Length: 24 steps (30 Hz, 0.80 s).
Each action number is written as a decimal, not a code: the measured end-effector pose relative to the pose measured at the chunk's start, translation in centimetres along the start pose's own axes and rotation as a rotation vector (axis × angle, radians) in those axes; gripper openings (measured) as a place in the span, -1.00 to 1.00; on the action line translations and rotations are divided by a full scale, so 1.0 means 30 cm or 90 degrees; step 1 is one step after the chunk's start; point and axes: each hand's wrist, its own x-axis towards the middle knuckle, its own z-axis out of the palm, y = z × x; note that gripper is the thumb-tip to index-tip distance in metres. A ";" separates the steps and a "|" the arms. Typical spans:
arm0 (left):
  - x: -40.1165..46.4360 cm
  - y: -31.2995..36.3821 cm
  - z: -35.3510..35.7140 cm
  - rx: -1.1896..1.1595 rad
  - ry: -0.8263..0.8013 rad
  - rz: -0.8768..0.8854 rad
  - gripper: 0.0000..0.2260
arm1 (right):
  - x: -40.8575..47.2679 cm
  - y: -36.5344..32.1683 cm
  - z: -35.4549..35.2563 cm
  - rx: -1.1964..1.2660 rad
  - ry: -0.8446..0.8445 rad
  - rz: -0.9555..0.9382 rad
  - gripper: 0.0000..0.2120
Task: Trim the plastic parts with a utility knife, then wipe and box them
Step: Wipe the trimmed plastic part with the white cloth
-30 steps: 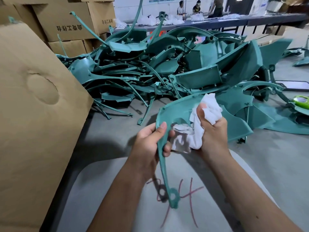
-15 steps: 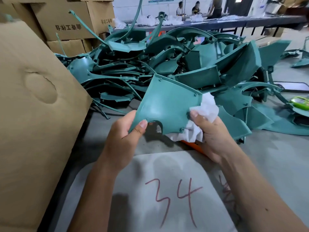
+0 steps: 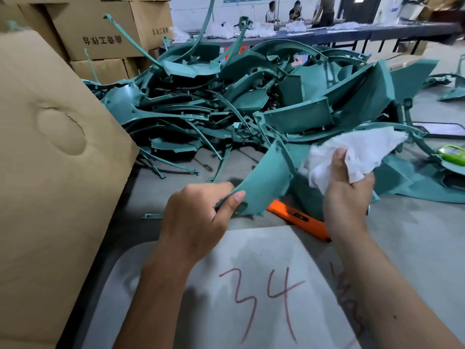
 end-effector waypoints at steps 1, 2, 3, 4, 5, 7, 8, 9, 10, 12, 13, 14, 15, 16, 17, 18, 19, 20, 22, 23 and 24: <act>-0.001 0.011 0.007 0.006 -0.019 0.005 -0.63 | -0.012 0.001 0.003 -0.013 -0.076 -0.040 -0.67; -0.003 0.022 0.016 -0.005 -0.029 0.016 -0.63 | -0.020 0.006 0.011 -0.029 -0.156 -0.081 -0.59; -0.005 0.032 0.018 -0.018 -0.030 0.029 -0.64 | -0.029 0.011 0.023 -0.059 -0.228 -0.124 -0.61; -0.006 0.036 0.015 -0.026 -0.021 0.042 -0.64 | -0.035 0.008 0.034 -0.090 -0.282 -0.160 -0.71; -0.005 0.033 0.006 -0.023 -0.006 0.055 -0.64 | -0.033 0.007 0.040 -0.104 -0.311 -0.182 -0.83; -0.006 0.017 -0.013 -0.009 0.023 0.069 -0.64 | -0.017 0.007 0.031 -0.145 -0.327 -0.204 -0.67; -0.003 0.012 -0.019 0.000 0.034 0.073 -0.64 | -0.009 0.007 0.025 -0.166 -0.333 -0.209 -0.60; -0.003 0.009 -0.019 0.007 0.044 0.075 -0.65 | -0.006 0.011 0.020 -0.179 -0.337 -0.212 -0.59; 0.001 0.006 -0.016 0.010 0.055 0.075 -0.65 | -0.006 0.014 0.020 -0.177 -0.331 -0.212 -0.62; 0.001 -0.002 -0.014 -0.004 0.087 0.052 -0.64 | -0.009 0.024 0.028 -0.110 -0.264 -0.142 -0.66; 0.000 -0.010 -0.019 -0.021 0.116 0.031 -0.62 | -0.007 0.016 0.029 -0.041 -0.202 -0.065 -0.63; 0.000 -0.017 -0.022 -0.054 0.156 0.002 -0.61 | -0.002 0.013 0.018 0.005 -0.132 -0.005 -0.61; 0.001 -0.020 -0.032 -0.114 0.208 -0.037 -0.63 | 0.001 0.013 0.008 0.001 -0.081 0.030 -0.60; 0.007 -0.014 -0.042 -0.200 0.263 -0.084 -0.65 | 0.004 0.016 -0.004 -0.057 -0.057 0.029 -0.63; 0.017 0.000 -0.054 -0.300 0.317 -0.131 -0.66 | 0.002 0.023 -0.012 -0.133 -0.069 -0.005 -0.71; 0.030 0.015 -0.073 -0.393 0.370 -0.171 -0.67 | -0.013 0.020 -0.001 -0.213 -0.124 -0.060 -0.79; 0.043 0.033 -0.090 -0.471 0.407 -0.203 -0.68 | -0.038 0.011 0.014 -0.295 -0.212 -0.121 -0.73; 0.057 0.044 -0.116 -0.529 0.433 -0.226 -0.70 | -0.064 0.002 0.036 -0.380 -0.322 -0.167 -0.53; 0.084 0.068 -0.163 -0.594 0.457 -0.257 -0.76 | -0.106 -0.022 0.056 -0.508 -0.476 -0.192 -0.10; 0.090 0.074 -0.201 -0.595 0.470 -0.256 -0.79 | -0.124 -0.043 0.069 -0.512 -0.511 -0.180 0.03; 0.095 0.085 -0.235 -0.586 0.482 -0.245 -0.83 | -0.132 -0.067 0.072 -0.474 -0.508 -0.167 0.06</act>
